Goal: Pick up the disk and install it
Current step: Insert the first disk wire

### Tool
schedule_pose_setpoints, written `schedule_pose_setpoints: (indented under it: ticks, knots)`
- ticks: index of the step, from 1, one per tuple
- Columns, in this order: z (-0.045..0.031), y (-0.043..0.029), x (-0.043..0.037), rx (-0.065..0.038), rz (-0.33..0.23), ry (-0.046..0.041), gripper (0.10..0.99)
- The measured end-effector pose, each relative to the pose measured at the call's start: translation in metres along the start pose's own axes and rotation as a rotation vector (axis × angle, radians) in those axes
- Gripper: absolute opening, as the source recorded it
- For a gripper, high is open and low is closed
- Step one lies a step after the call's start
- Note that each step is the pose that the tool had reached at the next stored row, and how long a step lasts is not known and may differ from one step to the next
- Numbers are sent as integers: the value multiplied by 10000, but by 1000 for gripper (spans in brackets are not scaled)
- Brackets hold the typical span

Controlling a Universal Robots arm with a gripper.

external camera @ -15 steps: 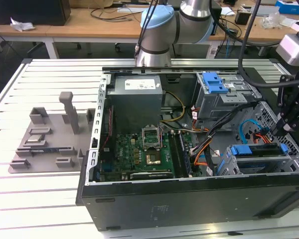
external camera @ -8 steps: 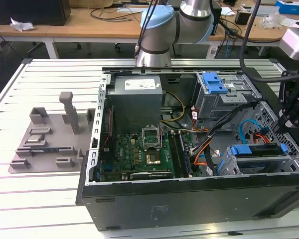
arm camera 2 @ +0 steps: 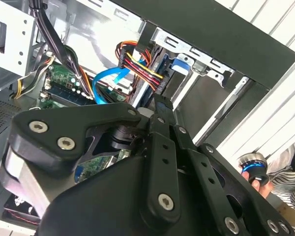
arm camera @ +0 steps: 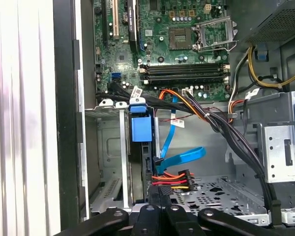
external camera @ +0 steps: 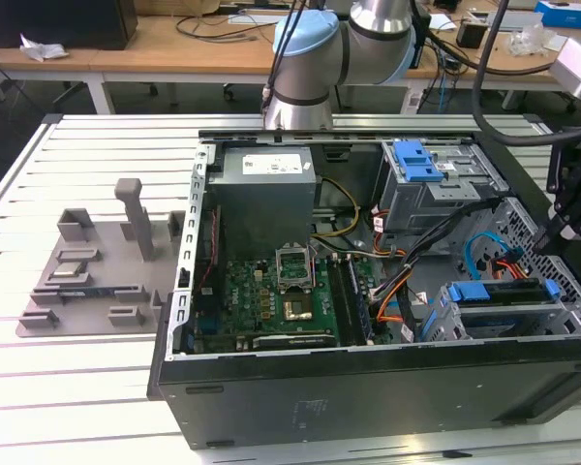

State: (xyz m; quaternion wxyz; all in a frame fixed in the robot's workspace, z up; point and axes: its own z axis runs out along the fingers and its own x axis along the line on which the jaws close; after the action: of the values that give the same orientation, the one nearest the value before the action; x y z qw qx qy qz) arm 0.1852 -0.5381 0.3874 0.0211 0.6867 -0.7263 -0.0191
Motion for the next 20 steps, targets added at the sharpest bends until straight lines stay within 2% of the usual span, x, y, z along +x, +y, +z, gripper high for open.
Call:
schedule_pose_setpoints:
  ticks: [6,11,20]
  knots:
    - [-25,1,0,0,0,1,106]
    - [-91,5,0,0,-1,0,106]
    - [-162,9,0,0,0,1,106]
